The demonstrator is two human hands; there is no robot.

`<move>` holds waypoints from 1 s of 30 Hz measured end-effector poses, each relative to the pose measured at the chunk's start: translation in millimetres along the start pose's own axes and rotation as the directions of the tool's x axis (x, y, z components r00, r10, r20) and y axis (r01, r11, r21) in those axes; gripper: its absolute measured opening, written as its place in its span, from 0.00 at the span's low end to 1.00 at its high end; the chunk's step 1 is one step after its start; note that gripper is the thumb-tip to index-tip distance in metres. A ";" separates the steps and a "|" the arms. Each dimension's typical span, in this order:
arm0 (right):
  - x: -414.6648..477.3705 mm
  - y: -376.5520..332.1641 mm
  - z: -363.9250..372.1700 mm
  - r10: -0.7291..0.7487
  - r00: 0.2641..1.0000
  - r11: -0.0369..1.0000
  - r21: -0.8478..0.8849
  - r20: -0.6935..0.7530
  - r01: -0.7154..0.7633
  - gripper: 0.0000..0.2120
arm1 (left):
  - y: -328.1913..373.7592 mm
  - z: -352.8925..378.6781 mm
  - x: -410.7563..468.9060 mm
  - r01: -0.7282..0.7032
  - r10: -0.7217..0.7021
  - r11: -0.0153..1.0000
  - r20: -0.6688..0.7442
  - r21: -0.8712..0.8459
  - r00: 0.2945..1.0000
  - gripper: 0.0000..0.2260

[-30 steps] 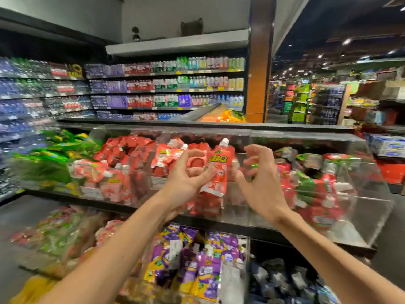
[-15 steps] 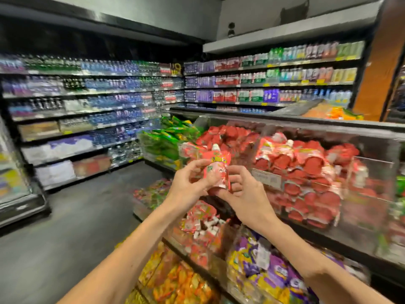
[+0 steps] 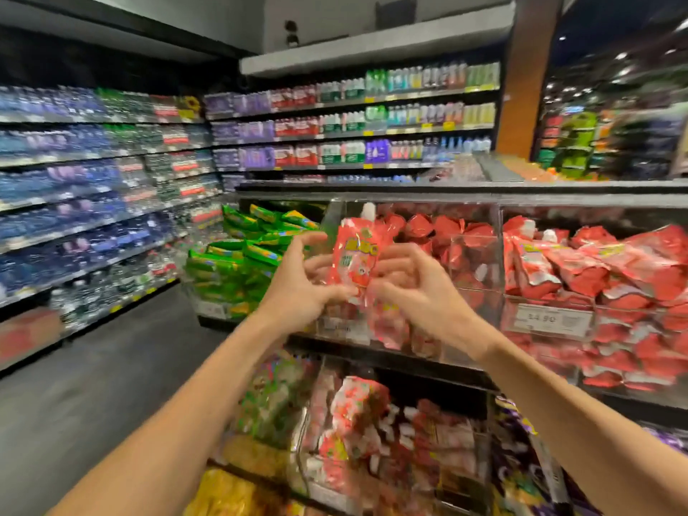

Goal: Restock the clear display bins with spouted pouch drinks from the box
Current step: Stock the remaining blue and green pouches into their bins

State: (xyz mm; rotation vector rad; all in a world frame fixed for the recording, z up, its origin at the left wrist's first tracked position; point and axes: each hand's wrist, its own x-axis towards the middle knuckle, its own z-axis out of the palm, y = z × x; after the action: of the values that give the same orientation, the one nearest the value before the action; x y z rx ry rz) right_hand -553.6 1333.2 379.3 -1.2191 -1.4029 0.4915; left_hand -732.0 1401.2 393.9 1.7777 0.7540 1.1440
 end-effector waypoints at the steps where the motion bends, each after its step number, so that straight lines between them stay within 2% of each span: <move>1: 14.5 -3.7 -2.2 0.006 0.998 1.000 -0.016 -0.069 -0.007 0.24 | 2.1 -7.9 17.4 -0.018 0.017 0.999 0.040 0.034 0.999 0.33; 3: 38.8 -13.5 -10.2 -0.005 0.981 0.992 -0.121 -0.192 -0.019 0.31 | 5.5 -19.1 51.2 -0.088 0.073 0.990 0.138 0.108 0.988 0.28; 5: 54.4 -23.7 -16.5 -0.025 0.965 0.961 -0.272 -0.260 -0.049 0.33 | 4.1 -24.7 82.4 -0.173 0.126 0.968 0.241 0.184 0.962 0.25; 7: 65.9 -22.4 -19.2 -0.067 0.960 0.885 -0.460 -0.271 -0.069 0.30 | -1.3 -25.2 107.9 -0.268 0.171 0.918 0.316 0.292 0.933 0.23; 10: 76.3 -4.4 -17.1 -0.042 0.975 0.744 -0.658 -0.219 -0.116 0.18 | -12.7 -21.9 131.9 -0.369 0.204 0.826 0.385 0.426 0.900 0.20; 13: 80.8 14.6 -6.0 0.010 0.979 0.669 -0.727 -0.204 -0.158 0.12 | -26.6 -18.9 138.3 -0.427 0.198 0.733 0.435 0.530 0.879 0.17; 15: 82.5 22.5 2.6 0.033 0.975 0.650 -0.736 -0.220 -0.188 0.12 | -33.9 -17.5 138.3 -0.445 0.167 0.664 0.461 0.601 0.872 0.21; 17: 85.0 27.6 9.1 0.067 0.969 0.626 -0.746 -0.239 -0.227 0.12 | -37.8 -15.8 138.5 -0.471 0.145 0.549 0.476 0.691 0.867 0.26; 19: 88.0 28.9 13.1 0.095 0.970 0.598 -0.766 -0.224 -0.236 0.09 | -41.3 -13.1 137.4 -0.508 0.109 0.404 0.511 0.761 0.853 0.25; 21: 89.9 29.2 14.9 0.129 0.973 0.577 -0.783 -0.192 -0.230 0.06 | -46.7 -10.6 137.6 -0.528 0.061 0.314 0.538 0.789 0.841 0.22; 26: 84.5 29.7 13.2 0.163 0.970 0.556 -0.796 -0.178 -0.240 0.09 | -52.5 -7.7 141.7 -0.560 0.017 0.259 0.576 0.787 0.817 0.28; 28: 78.8 26.3 11.6 0.165 0.966 0.563 -0.785 -0.198 -0.257 0.09 | -47.7 -7.0 134.8 -0.520 0.016 0.351 0.550 0.779 0.835 0.27; 30: 66.0 18.3 8.4 0.112 0.971 0.584 -0.777 -0.211 -0.237 0.09 | -40.7 -7.1 124.0 -0.430 0.070 0.554 0.475 0.713 0.877 0.23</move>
State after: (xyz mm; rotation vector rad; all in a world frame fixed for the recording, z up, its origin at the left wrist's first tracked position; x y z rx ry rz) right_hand -541.3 1399.8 392.5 -2.0991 -1.4172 -0.1607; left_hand -690.9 1524.5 407.6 2.8819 0.8402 0.5440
